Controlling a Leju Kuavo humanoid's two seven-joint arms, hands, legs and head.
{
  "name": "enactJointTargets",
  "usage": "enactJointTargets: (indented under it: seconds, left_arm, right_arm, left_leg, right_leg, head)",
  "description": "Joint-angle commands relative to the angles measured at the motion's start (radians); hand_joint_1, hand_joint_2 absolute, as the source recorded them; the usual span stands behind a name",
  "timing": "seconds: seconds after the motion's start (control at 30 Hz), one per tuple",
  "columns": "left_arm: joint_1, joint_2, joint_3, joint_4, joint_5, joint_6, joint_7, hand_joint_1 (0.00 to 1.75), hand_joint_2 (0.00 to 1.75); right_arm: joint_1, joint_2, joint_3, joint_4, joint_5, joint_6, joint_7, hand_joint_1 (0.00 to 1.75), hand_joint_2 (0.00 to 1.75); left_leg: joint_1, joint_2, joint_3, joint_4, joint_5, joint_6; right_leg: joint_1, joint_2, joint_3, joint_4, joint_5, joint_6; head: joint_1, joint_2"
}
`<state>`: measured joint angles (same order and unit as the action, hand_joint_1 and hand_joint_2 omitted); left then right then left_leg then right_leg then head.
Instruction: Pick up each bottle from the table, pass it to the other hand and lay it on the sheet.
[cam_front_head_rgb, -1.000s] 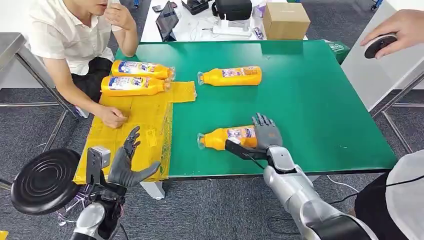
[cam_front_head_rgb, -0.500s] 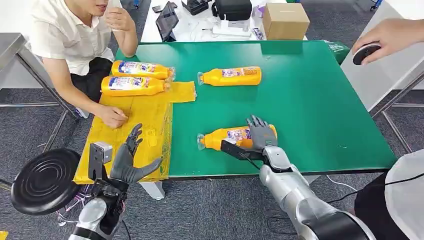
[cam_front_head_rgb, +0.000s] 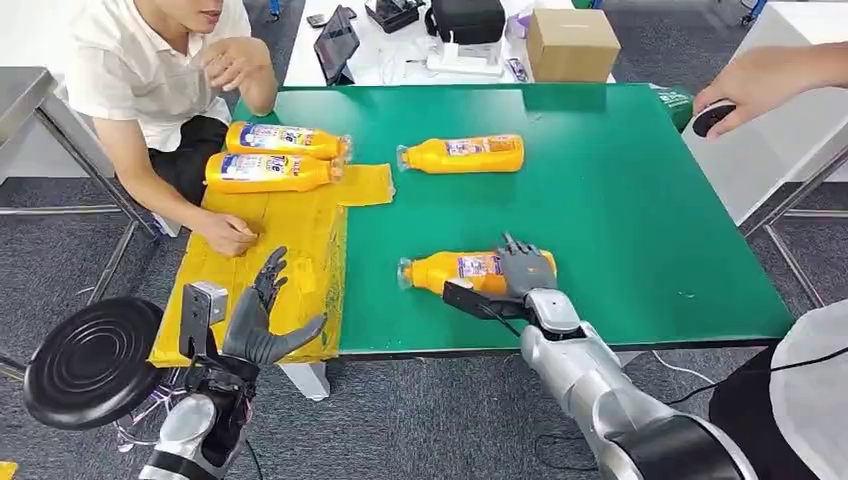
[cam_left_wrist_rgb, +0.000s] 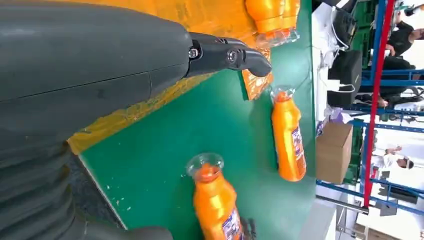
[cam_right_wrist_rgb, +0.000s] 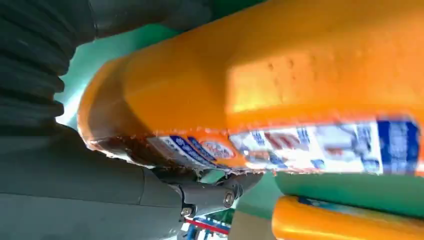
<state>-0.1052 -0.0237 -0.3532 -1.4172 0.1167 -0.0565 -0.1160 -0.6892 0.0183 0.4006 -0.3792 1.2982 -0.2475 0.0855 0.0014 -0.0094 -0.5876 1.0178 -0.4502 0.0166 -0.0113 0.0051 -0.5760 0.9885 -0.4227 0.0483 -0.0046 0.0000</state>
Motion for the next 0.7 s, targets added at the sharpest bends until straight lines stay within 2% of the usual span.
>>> enactJointTargets:
  seconds: [0.03, 0.1, 0.17, 0.23, 0.3, 0.67, 0.7]
  left_arm:
    - [-0.067, 0.016, -0.049, 0.092, 0.011, -0.007, 0.007, 0.00, 1.75]
    - [-0.085, 0.004, -0.053, 0.115, 0.011, -0.006, 0.007, 0.00, 1.75]
    - [-0.094, -0.001, -0.054, 0.129, 0.011, -0.005, 0.007, 0.00, 1.75]
    - [-0.098, -0.002, -0.052, 0.134, 0.012, -0.005, 0.007, 0.00, 1.75]
    - [-0.100, -0.002, -0.051, 0.135, 0.012, -0.005, 0.007, 0.00, 1.75]
    - [-0.099, 0.000, -0.050, 0.130, 0.012, -0.004, 0.007, 0.00, 1.75]
    - [-0.095, 0.003, -0.051, 0.122, 0.012, -0.003, 0.007, 0.00, 1.75]
  right_arm:
    - [-0.001, -0.037, -0.004, 0.138, 0.000, 0.226, 0.088, 1.75, 1.75]
    - [0.003, -0.048, -0.030, 0.135, -0.013, 0.315, 0.124, 1.75, 1.75]
    - [0.008, -0.053, -0.044, 0.136, -0.017, 0.336, 0.131, 1.75, 1.75]
    - [0.013, -0.052, -0.062, 0.137, -0.027, 0.342, 0.129, 1.75, 1.75]
    - [0.015, -0.050, -0.070, 0.135, -0.032, 0.344, 0.123, 1.75, 1.75]
    - [0.013, -0.044, -0.078, 0.130, -0.040, 0.340, 0.111, 1.75, 1.75]
    - [0.019, -0.041, -0.105, 0.121, -0.069, 0.324, 0.065, 1.75, 1.75]
  left_leg:
    - [0.001, -0.003, 0.003, -0.002, 0.001, -0.001]
    - [0.001, -0.005, 0.003, -0.002, 0.002, -0.001]
    - [0.001, -0.006, 0.004, -0.003, 0.002, -0.001]
    - [0.002, -0.010, 0.010, -0.003, 0.002, -0.001]
    - [0.001, -0.005, 0.014, -0.002, -0.001, 0.000]
    - [0.001, -0.005, 0.015, -0.002, -0.001, 0.000]
    - [0.001, -0.004, 0.016, -0.002, -0.002, 0.000]
  right_leg:
    - [0.001, -0.004, 0.005, -0.003, 0.000, -0.001]
    - [0.001, -0.006, 0.005, -0.003, 0.000, -0.002]
    - [0.001, -0.008, 0.006, -0.004, 0.000, -0.002]
    - [0.002, -0.011, 0.003, -0.006, -0.001, -0.002]
    - [0.001, -0.005, 0.005, -0.005, -0.004, 0.000]
    - [0.002, -0.005, 0.009, -0.007, -0.003, 0.000]
    - [0.001, -0.004, 0.009, -0.006, -0.003, 0.000]
  head:
    - [0.000, 0.000]
    - [0.000, 0.000]
    - [0.000, 0.000]
    - [0.001, 0.000]
    - [0.000, 0.000]
    - [0.000, 0.000]
    - [0.000, 0.000]
